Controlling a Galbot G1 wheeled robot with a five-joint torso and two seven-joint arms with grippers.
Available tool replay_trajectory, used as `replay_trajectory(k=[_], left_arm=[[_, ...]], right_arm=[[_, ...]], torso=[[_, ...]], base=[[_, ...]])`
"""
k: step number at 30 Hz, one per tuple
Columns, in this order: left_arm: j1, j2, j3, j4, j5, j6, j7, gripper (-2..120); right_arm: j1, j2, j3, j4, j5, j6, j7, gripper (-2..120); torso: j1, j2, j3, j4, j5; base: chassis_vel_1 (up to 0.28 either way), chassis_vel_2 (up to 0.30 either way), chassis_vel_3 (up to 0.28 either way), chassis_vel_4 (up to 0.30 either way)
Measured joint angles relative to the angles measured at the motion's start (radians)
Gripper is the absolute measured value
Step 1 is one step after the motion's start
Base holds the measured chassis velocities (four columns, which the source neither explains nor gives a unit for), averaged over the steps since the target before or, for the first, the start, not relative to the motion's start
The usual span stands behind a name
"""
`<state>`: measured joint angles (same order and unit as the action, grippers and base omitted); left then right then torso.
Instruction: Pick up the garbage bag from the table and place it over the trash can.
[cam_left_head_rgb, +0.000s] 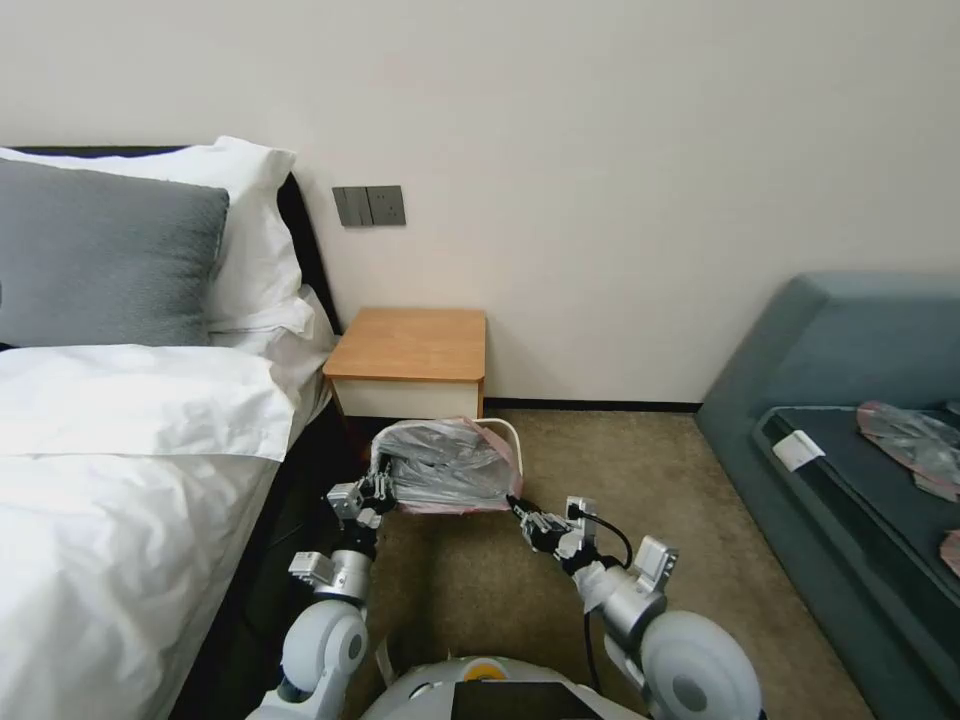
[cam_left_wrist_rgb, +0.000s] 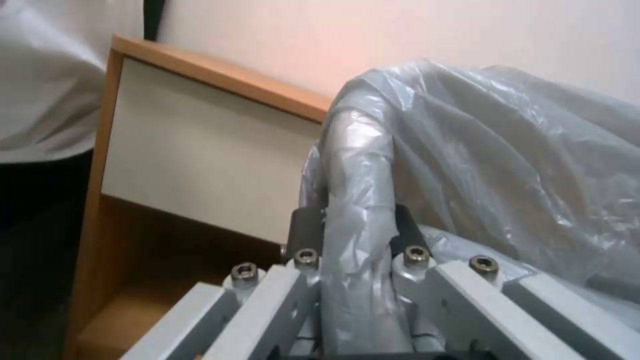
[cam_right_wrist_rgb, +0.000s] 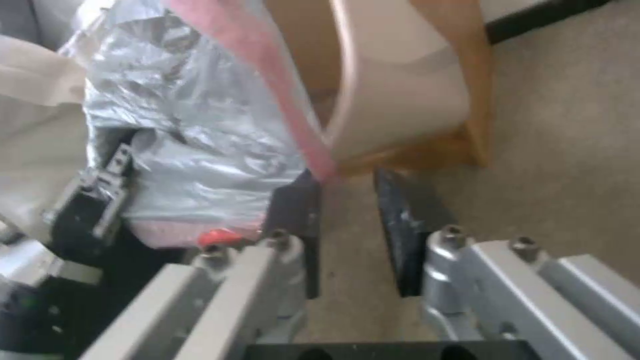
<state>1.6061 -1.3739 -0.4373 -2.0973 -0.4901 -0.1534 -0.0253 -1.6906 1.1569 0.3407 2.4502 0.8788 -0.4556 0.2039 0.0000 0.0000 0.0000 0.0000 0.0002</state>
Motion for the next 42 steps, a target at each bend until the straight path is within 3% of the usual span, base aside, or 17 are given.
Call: replay_trajectory(k=[1, 5, 11, 18, 20, 21, 26, 42], left_arm=[[-0.002, -0.001, 0.000, 0.002, 0.000, 0.001, -0.002, 5], [-0.008, -0.001, 0.000, 0.005, 0.000, 0.006, -0.008, 5], [-0.008, -0.003, -0.003, 0.006, 0.004, 0.012, -0.015, 5], [-0.005, 0.000, 0.002, 0.005, 0.018, 0.018, -0.017, 5], [-0.004, 0.000, 0.004, 0.004, 0.021, 0.018, -0.017, 5], [0.000, 0.001, 0.009, 0.003, 0.031, 0.018, -0.017, 5], [0.007, 0.007, 0.011, -0.003, 0.042, 0.018, -0.016, 5], [0.023, -0.009, 0.019, -0.007, 0.078, 0.016, -0.011, 5]], right_arm=[[-0.030, 0.000, 0.014, 0.009, -0.044, 0.008, -0.029, 32], [-0.098, 0.002, 0.048, 0.036, -0.143, 0.034, -0.097, 44], [-0.137, 0.008, 0.106, 0.049, -0.157, 0.077, -0.159, 64], [-0.019, -0.057, 0.207, 0.049, -0.057, 0.097, -0.179, 90], [0.016, -0.078, 0.215, 0.049, -0.078, 0.120, -0.194, 95], [0.084, -0.113, 0.214, 0.050, -0.184, 0.176, -0.251, 99], [0.164, -0.134, 0.159, 0.000, -0.357, 0.225, -0.342, 100], [0.260, -0.149, -0.028, -0.149, -0.585, 0.296, -0.351, 100]], torso=[[0.000, 0.000, 0.000, -0.0001, -0.0002], [0.000, 0.000, 0.000, 0.0000, -0.0002], [0.000, 0.000, 0.000, -0.0002, -0.0002], [0.000, 0.000, 0.000, 0.0000, 0.0000], [0.000, 0.000, 0.000, 0.0003, -0.0001], [0.000, 0.000, 0.000, 0.0003, -0.0002], [0.000, 0.000, 0.000, -0.0001, -0.0001], [0.000, 0.000, 0.000, 0.0000, -0.0002]], base=[[0.000, 0.000, 0.000, 0.000], [0.000, 0.000, 0.000, 0.000], [0.000, 0.000, 0.000, 0.000], [0.000, 0.000, 0.000, 0.000], [0.000, 0.000, 0.000, 0.000], [0.000, 0.000, 0.000, 0.000], [0.000, 0.000, 0.000, 0.000], [0.000, 0.000, 0.000, 0.000]])
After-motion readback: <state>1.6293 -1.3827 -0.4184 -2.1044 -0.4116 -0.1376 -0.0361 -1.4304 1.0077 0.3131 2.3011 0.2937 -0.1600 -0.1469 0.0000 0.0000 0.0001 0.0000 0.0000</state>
